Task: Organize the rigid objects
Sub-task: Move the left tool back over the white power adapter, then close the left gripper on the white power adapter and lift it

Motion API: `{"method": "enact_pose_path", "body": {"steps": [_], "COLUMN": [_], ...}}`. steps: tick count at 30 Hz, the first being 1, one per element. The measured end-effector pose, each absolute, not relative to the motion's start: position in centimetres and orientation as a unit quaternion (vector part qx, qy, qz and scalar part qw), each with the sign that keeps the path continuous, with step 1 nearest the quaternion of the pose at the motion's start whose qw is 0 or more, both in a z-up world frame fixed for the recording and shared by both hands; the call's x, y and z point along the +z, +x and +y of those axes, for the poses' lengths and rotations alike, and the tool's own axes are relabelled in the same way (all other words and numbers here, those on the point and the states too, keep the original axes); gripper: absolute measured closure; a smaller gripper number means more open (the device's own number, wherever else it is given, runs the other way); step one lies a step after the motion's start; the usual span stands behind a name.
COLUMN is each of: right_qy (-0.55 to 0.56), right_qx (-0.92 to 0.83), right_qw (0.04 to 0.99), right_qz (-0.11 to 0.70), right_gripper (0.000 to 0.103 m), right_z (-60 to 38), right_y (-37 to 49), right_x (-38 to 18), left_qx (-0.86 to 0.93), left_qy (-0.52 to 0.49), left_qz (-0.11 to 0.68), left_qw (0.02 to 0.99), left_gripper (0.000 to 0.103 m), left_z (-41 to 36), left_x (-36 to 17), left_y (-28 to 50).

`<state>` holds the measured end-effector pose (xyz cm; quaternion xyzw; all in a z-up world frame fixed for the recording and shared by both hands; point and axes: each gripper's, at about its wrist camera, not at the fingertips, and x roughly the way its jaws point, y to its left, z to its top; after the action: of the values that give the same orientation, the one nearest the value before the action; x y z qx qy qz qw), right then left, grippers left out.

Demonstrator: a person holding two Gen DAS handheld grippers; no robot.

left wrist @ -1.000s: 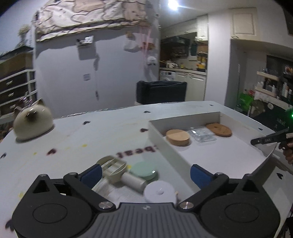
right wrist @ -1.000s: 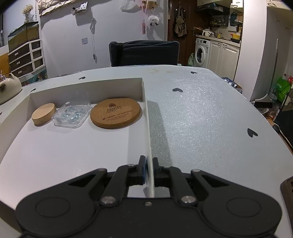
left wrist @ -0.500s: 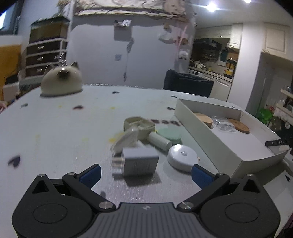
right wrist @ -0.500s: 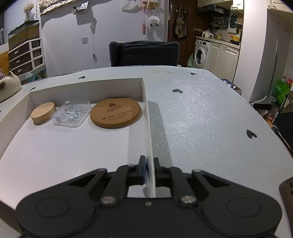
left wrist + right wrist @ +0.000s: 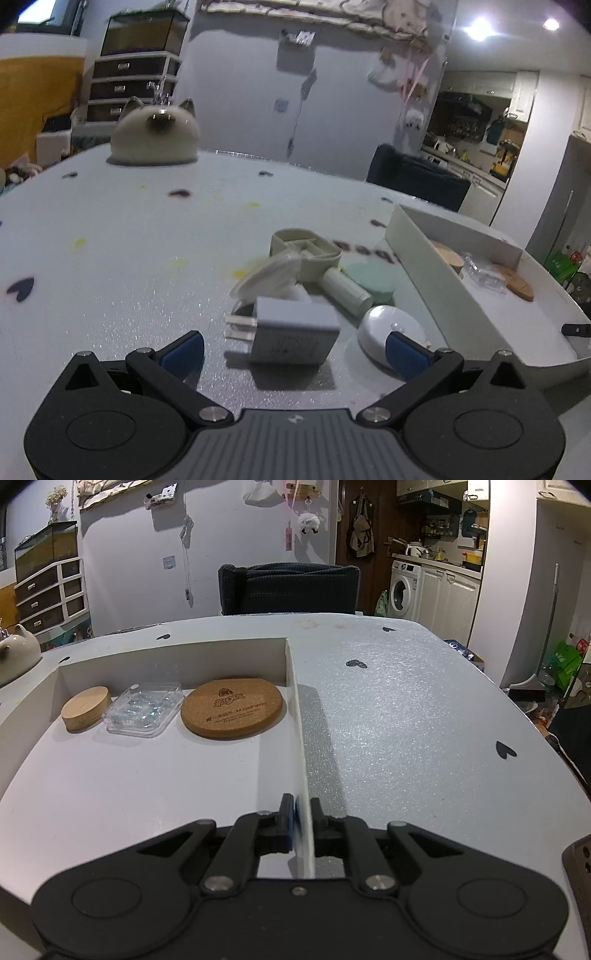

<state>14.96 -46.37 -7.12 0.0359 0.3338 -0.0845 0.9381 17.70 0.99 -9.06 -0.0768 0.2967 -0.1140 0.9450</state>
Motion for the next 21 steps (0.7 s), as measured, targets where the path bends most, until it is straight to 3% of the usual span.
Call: {"method": "enact_pose_path", "body": {"steps": [3, 8, 14, 21], "right_qy": [0.035, 0.035, 0.034, 0.035], "right_qx": [-0.085, -0.087, -0.089, -0.089], "right_qw": [0.938, 0.938, 0.938, 0.939], "right_qz": [0.334, 0.334, 0.332, 0.332], "right_gripper": [0.093, 0.093, 0.093, 0.093], "right_z": [-46.3, -46.3, -46.1, -46.2], "right_y": [15.0, 15.0, 14.9, 14.9], "right_x": [-7.1, -7.1, -7.1, -7.1], "left_qx": [-0.113, -0.092, -0.075, -0.080], "left_qy": [-0.085, -0.059, -0.041, -0.055], "left_qz": [0.294, 0.295, 0.295, 0.291], "left_qw": [0.945, 0.949, 0.952, 0.952], "left_gripper": [0.003, 0.023, 0.038, 0.039], "left_z": [1.3, 0.6, 0.3, 0.8], "left_x": [-9.1, -8.9, -8.8, -8.9], "left_y": [17.7, 17.6, 17.6, 17.5]}}
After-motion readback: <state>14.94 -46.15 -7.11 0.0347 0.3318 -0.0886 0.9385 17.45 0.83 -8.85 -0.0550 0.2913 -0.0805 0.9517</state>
